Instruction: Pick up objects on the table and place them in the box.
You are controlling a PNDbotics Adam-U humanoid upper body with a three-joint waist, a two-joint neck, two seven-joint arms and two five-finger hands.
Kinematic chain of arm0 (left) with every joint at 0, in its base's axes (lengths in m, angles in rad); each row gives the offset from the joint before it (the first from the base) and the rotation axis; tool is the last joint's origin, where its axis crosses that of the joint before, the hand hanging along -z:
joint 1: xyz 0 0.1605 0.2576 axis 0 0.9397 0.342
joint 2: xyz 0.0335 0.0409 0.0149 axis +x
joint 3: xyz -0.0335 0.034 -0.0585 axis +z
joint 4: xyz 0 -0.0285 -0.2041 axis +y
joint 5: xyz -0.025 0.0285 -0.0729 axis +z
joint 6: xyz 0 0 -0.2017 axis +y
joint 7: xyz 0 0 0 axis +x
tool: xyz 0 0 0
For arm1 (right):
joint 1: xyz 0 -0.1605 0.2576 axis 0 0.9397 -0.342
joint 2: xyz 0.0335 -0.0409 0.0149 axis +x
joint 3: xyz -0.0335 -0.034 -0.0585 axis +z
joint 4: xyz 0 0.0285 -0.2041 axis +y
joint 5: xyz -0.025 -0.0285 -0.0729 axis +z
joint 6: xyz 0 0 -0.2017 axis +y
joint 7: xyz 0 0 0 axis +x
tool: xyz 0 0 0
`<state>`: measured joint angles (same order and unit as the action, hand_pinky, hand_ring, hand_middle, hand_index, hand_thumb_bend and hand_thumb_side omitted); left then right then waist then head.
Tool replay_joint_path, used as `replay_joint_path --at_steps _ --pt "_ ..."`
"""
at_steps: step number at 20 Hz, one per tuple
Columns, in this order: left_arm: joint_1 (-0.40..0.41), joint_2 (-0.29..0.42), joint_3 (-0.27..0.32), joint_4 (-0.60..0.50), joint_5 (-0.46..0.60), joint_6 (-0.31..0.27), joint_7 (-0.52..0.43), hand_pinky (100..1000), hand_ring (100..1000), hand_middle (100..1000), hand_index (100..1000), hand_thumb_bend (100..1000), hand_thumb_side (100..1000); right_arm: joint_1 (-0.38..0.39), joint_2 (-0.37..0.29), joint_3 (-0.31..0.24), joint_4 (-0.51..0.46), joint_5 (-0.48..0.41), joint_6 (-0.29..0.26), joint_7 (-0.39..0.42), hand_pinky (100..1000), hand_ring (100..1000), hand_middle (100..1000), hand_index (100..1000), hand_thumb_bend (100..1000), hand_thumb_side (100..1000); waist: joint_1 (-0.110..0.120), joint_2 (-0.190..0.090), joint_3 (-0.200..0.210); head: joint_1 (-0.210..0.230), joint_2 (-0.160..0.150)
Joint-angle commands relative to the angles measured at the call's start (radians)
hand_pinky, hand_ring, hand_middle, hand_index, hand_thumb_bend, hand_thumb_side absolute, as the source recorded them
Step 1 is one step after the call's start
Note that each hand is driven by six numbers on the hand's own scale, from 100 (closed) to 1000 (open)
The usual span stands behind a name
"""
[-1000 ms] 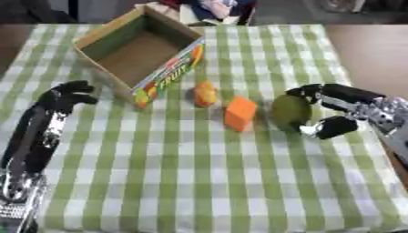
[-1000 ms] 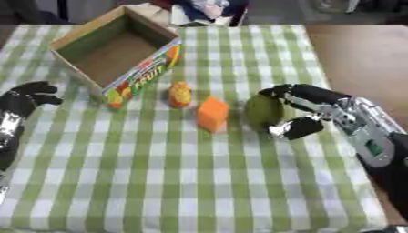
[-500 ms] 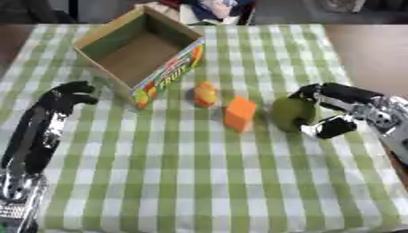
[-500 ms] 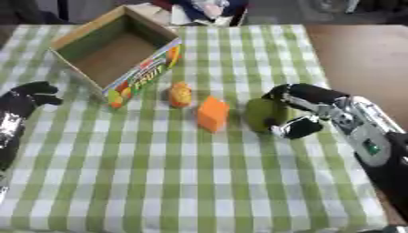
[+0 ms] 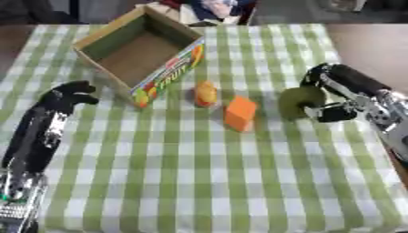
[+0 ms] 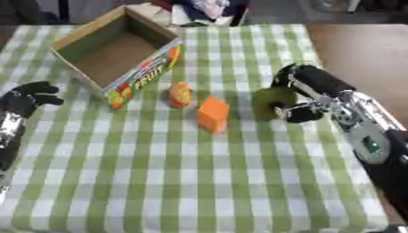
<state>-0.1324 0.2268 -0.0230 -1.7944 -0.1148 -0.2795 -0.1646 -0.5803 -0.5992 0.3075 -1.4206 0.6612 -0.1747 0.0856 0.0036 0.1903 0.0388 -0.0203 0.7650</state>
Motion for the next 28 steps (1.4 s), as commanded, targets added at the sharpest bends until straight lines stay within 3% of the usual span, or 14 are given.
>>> replay_joint_path --at_steps 1,8,11,16,23,24,28 --pt "-0.005 0.02 0.0 -0.014 -0.002 -0.003 -0.001 844 678 706 829 100 887 -0.054 -0.027 -0.017 -0.058 -0.033 0.019 -0.033 572 577 293 410 100 100 -0.001 -0.017 0.0 0.003 0.005" --pt "-0.006 0.02 -0.004 -0.015 0.001 -0.004 -0.005 844 676 705 828 100 886 -0.24 -0.015 0.006 -0.07 -0.057 0.022 0.005 579 575 296 413 100 100 -0.004 -0.021 0.01 0.002 0.005" --pt "-0.008 0.019 -0.008 -0.015 0.005 -0.004 -0.01 844 676 705 828 100 887 -0.334 0.038 0.018 -0.008 -0.05 0.013 0.021 578 574 297 414 100 100 -0.003 -0.021 0.017 -0.002 0.005" --pt "-0.017 0.014 -0.017 -0.015 0.01 -0.006 -0.02 844 676 705 827 100 887 -0.497 0.189 0.004 0.143 0.022 -0.013 0.033 581 575 304 421 100 100 0.0 -0.013 0.044 -0.023 -0.002" --pt "-0.02 0.012 -0.019 -0.014 0.012 -0.006 -0.024 844 676 704 827 100 888 -0.539 0.238 -0.01 0.237 0.084 -0.064 0.005 586 578 313 430 100 100 0.002 -0.01 0.051 -0.03 -0.006" --pt "-0.027 0.012 -0.029 -0.017 0.014 -0.009 -0.031 843 676 704 826 100 886 -0.552 0.251 0.001 0.25 0.092 -0.072 0.011 620 602 355 478 100 100 0.007 -0.005 0.064 -0.056 -0.02" --pt "-0.055 0.007 -0.065 -0.019 0.032 -0.013 -0.063 843 676 703 826 100 886 -0.62 0.347 0.015 0.346 0.152 -0.06 0.068 636 615 382 508 100 100 0.007 0.006 0.149 -0.136 -0.046"
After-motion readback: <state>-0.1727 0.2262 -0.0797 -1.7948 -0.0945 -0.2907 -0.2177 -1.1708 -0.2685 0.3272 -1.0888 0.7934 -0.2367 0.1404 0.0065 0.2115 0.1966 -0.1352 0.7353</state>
